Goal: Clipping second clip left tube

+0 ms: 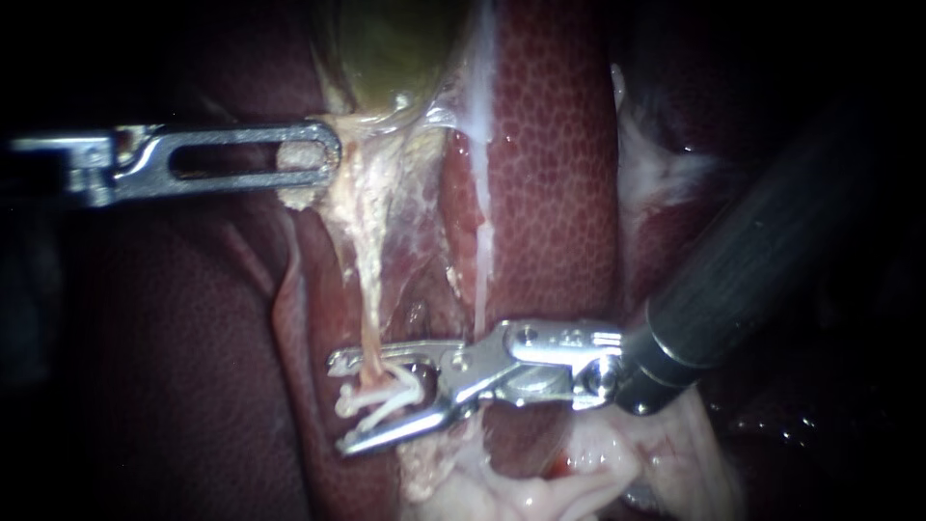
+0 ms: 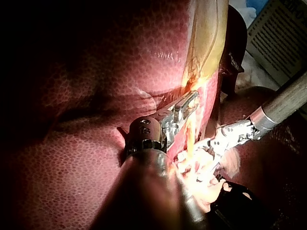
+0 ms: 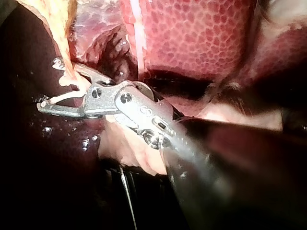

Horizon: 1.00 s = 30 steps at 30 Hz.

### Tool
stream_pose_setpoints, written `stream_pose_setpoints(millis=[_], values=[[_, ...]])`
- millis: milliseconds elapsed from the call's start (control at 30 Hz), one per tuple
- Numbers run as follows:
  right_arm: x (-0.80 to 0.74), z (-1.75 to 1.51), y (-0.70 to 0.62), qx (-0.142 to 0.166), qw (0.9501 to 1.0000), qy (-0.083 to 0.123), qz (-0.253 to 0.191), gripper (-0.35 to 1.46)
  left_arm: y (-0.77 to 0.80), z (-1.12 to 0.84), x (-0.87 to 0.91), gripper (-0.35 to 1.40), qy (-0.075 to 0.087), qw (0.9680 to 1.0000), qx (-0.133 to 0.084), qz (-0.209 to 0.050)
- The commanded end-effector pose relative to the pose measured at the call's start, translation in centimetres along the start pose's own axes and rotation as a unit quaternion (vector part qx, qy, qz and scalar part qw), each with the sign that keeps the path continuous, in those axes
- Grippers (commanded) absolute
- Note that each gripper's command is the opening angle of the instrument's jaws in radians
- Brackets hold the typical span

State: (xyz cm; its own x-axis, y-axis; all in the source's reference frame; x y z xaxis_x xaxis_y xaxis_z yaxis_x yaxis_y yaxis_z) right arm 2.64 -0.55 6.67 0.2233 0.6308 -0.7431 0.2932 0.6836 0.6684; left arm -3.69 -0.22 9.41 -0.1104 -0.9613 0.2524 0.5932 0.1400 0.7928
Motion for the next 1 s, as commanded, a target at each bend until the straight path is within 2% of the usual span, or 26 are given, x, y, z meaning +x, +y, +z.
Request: stream_pose_setpoints(millis=[33,167,733,800,833,867,933,1000], values=[[0.00,-0.01,0.01,-0.002,1.0000,0.000,0.003,0.57,0.00,0.00,0.00,-0.35,0.000,1.0000,0.000,0.000],[-0.01,-0.02,0.03,-0.004,1.0000,0.000,0.006,0.53,0.00,0.00,0.00,-0.35,0.000,1.0000,0.000,0.000],[-0.07,-0.11,0.11,-0.002,0.9999,-0.001,0.015,0.18,0.00,0.00,0.01,-0.35,0.000,1.0000,0.000,0.000],[-0.07,-0.12,0.11,-0.001,0.9998,-0.001,0.017,0.04,0.00,0.01,0.01,-0.35,0.000,1.0000,0.000,0.000],[-0.08,-0.13,0.10,0.001,0.9998,-0.002,0.017,-0.08,0.00,0.01,0.01,-0.35,0.000,1.0000,0.000,0.000],[-0.08,-0.14,0.10,0.005,0.9998,-0.005,0.017,-0.31,0.00,0.01,0.01,-0.35,0.000,1.0000,0.000,0.000],[-0.09,-0.16,0.09,0.010,0.9997,-0.014,0.019,-0.35,0.00,0.01,0.01,-0.35,0.000,1.0000,0.000,0.000],[-0.09,-0.16,0.09,0.010,0.9997,-0.013,0.019,-0.35,0.00,0.01,0.01,-0.35,0.000,1.0000,-0.001,0.000]])
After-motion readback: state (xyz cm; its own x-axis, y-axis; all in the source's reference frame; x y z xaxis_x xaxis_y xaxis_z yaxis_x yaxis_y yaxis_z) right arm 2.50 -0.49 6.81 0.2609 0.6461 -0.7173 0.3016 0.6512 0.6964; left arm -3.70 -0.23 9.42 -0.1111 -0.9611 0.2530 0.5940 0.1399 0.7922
